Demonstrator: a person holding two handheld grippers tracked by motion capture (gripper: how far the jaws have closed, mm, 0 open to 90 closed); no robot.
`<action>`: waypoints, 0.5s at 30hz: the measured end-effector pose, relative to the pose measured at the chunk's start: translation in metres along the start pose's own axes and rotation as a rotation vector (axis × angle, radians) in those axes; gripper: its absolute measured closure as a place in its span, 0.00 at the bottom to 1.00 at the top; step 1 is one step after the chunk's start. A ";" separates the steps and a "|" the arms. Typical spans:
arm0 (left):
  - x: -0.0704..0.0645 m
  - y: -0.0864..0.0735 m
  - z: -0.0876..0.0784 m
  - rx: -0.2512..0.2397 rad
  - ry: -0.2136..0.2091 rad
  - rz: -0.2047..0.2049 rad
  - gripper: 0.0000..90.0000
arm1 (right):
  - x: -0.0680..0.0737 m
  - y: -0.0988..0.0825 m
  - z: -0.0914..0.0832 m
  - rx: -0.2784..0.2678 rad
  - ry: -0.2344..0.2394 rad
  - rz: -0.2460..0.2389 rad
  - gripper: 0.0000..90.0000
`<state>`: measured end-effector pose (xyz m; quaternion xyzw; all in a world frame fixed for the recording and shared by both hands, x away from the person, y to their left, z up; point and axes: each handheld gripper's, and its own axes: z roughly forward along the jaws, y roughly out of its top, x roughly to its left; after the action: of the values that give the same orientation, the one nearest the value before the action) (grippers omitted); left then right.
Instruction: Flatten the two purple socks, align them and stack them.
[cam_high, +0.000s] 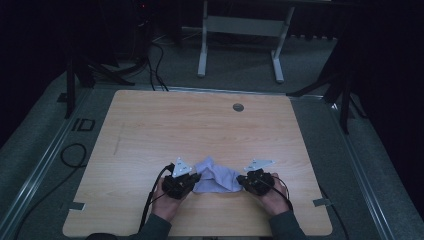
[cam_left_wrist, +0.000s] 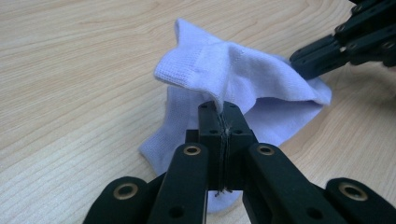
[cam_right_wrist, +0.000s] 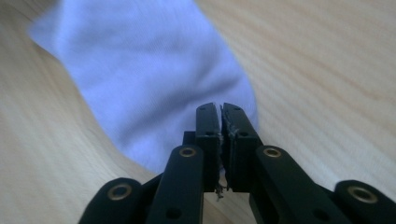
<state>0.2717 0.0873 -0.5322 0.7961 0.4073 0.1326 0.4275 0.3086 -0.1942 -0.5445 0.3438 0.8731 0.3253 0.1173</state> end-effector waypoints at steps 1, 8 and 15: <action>0.000 0.000 -0.001 0.001 0.000 0.000 0.99 | 0.000 -0.001 0.002 0.013 -0.008 0.008 0.96; 0.002 -0.004 -0.003 0.007 -0.016 -0.022 0.99 | -0.004 -0.004 0.005 0.000 0.020 0.078 0.98; 0.008 -0.009 -0.006 0.038 0.004 -0.038 0.99 | -0.007 -0.007 0.005 -0.019 0.039 0.118 0.98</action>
<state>0.2686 0.0997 -0.5372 0.7959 0.4258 0.1182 0.4138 0.3124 -0.2007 -0.5533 0.3869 0.8504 0.3464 0.0839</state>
